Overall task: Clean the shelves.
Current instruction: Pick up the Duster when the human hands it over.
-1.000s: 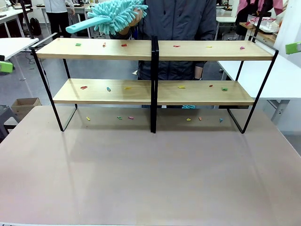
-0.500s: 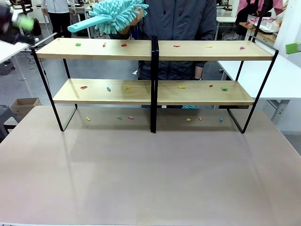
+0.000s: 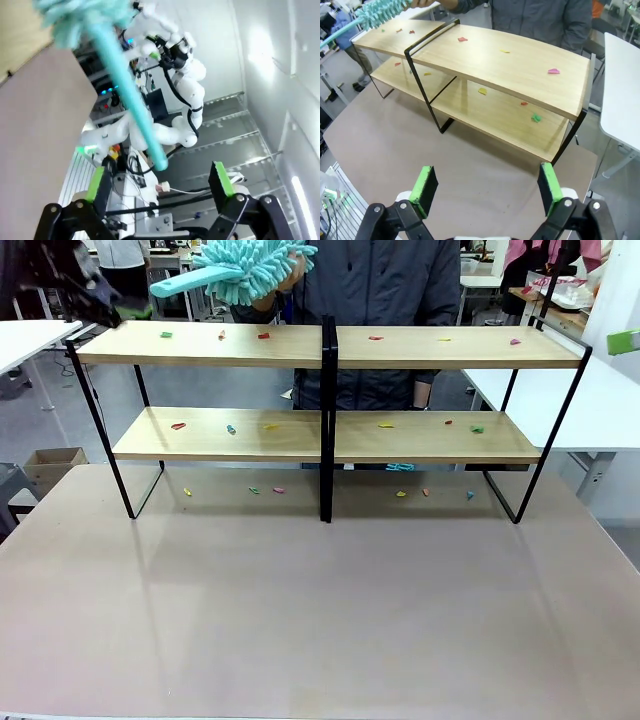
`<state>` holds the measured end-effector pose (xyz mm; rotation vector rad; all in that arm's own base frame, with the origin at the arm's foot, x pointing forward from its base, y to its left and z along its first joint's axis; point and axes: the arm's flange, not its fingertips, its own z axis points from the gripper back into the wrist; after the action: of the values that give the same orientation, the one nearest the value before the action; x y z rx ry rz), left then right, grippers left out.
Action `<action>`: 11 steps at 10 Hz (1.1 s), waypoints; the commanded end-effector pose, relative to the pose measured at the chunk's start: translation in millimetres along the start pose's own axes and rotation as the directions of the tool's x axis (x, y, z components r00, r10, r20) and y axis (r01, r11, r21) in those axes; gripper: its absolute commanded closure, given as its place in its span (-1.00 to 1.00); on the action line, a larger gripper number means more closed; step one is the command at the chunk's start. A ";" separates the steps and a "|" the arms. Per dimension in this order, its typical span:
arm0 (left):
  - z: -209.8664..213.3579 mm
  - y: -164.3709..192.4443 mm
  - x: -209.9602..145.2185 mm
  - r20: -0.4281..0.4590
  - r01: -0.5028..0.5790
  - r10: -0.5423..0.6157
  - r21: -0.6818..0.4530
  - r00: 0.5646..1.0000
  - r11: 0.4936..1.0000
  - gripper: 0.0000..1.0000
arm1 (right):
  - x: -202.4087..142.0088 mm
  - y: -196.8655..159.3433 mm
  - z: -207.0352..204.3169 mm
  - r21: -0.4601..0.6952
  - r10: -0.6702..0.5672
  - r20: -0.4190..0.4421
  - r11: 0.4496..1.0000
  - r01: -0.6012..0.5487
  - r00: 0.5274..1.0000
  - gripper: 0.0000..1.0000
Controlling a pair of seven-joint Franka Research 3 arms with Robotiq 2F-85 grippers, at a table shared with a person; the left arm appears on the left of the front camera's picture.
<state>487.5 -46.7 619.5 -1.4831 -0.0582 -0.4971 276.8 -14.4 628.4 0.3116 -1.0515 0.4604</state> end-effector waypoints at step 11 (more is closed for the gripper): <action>-64.8 -1.7 44.1 0.214 -0.068 0.024 0.201 0.977 0.977 -1.00 | -0.2 -0.8 0.3 0.001 0.000 0.002 1.000 0.000 1.000 -1.00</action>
<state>516.6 -119.4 630.7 -1.2958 -0.2393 -0.3219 276.8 -14.4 628.4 0.3116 -1.0515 0.4604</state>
